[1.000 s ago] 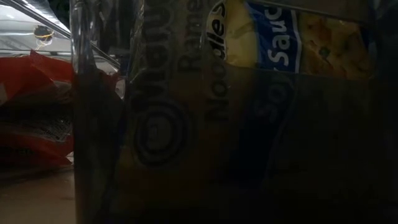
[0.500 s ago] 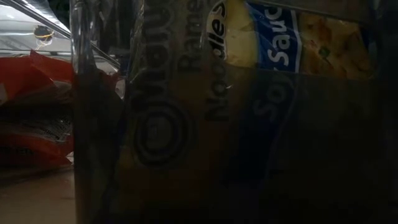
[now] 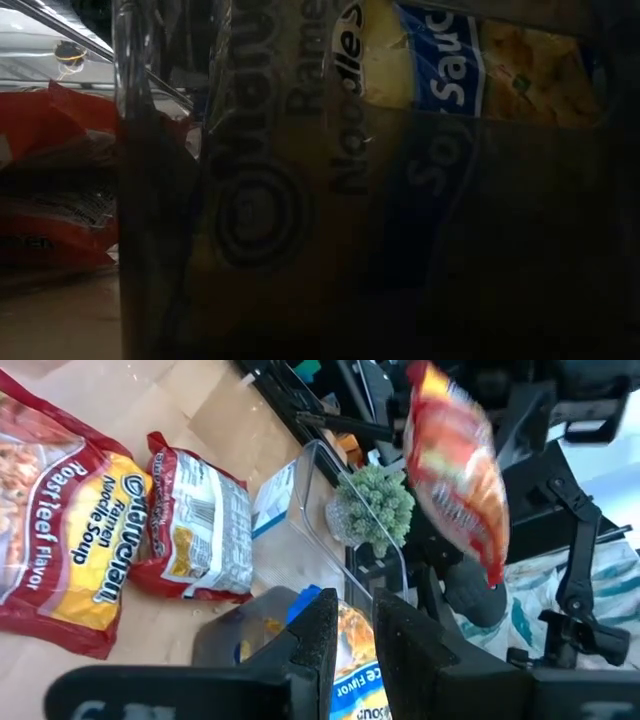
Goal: Sort Maruchan noodles
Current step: Put the red noodle pack into the right transparent bin
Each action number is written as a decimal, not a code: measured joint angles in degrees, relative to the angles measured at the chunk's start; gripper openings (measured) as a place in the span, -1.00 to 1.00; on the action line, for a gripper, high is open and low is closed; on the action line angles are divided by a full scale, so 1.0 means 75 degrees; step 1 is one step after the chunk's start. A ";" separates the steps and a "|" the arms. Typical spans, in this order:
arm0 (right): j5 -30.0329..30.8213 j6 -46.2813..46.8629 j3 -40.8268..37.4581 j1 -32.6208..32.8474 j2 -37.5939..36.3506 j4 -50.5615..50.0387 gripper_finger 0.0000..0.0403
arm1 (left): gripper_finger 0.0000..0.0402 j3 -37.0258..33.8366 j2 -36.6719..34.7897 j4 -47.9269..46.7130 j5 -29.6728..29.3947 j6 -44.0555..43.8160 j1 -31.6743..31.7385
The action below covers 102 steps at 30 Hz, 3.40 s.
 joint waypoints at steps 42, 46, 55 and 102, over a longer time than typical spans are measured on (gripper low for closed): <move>-0.4935 0.1136 -0.0003 -0.0112 0.1279 -0.1641 -0.31 | -0.70 0.0000 0.0000 -0.0002 -0.0644 0.0483 -0.0185; -0.5082 0.1155 0.0012 -0.0106 0.1279 -0.1579 -0.18 | -0.70 0.0000 0.0000 -0.0003 -0.0619 0.0670 -0.0197; -0.5919 0.1730 0.0087 -0.0092 0.1279 -0.1581 0.21 | -0.70 -0.0003 0.0000 -0.0003 -0.0708 0.0860 -0.0124; -0.7313 -0.2755 0.2448 -0.0908 0.3596 -0.5757 -0.70 | -0.70 -0.0003 0.0003 -0.0175 -0.0927 0.0941 -0.0104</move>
